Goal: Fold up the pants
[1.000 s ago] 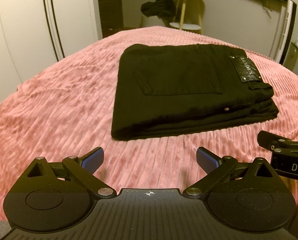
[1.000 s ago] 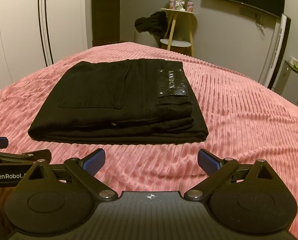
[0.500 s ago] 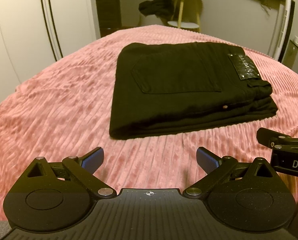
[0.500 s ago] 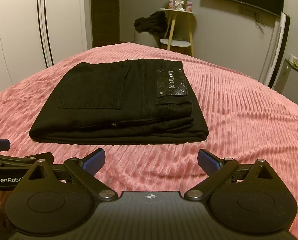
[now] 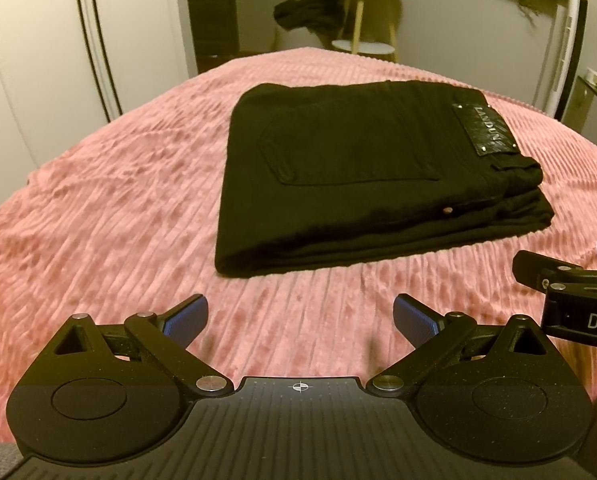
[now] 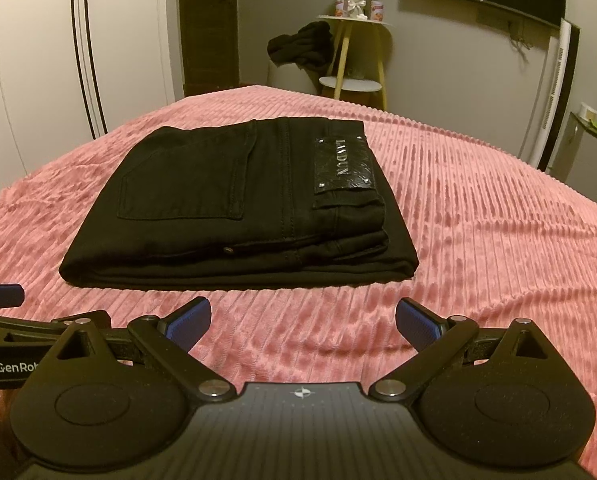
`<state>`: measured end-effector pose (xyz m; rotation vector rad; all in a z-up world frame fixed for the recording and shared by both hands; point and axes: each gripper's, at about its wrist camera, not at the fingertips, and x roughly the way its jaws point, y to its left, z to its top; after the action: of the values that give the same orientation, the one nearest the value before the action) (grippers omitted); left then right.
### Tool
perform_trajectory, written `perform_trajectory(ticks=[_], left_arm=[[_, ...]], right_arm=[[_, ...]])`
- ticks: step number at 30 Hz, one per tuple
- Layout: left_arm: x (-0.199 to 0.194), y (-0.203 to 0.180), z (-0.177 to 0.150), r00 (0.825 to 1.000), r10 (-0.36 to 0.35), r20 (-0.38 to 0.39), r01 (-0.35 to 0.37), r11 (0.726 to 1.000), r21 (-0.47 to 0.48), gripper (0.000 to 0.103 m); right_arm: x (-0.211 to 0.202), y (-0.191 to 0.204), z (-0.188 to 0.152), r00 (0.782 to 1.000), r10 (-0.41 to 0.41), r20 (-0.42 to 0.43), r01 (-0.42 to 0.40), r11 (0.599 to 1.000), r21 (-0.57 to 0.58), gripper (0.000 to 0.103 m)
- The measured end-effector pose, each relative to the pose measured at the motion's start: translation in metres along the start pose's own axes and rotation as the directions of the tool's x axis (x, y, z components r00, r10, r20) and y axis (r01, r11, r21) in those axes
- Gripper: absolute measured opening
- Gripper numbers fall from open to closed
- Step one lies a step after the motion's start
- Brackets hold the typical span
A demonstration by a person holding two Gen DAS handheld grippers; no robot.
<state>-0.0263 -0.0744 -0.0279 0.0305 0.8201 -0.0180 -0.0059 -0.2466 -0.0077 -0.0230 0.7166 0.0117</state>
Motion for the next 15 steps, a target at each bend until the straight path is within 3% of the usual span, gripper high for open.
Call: perform_trajectory(ticks=[15], left_arm=[[-0.0005,0.0016,0.0003,1.0,-0.007,-0.003,0.007,1.0,0.0,0.101]], right_arm=[[-0.0017,-0.002,-0.0011,1.0,0.002,-0.002,-0.002,1.0,0.016,0.099]])
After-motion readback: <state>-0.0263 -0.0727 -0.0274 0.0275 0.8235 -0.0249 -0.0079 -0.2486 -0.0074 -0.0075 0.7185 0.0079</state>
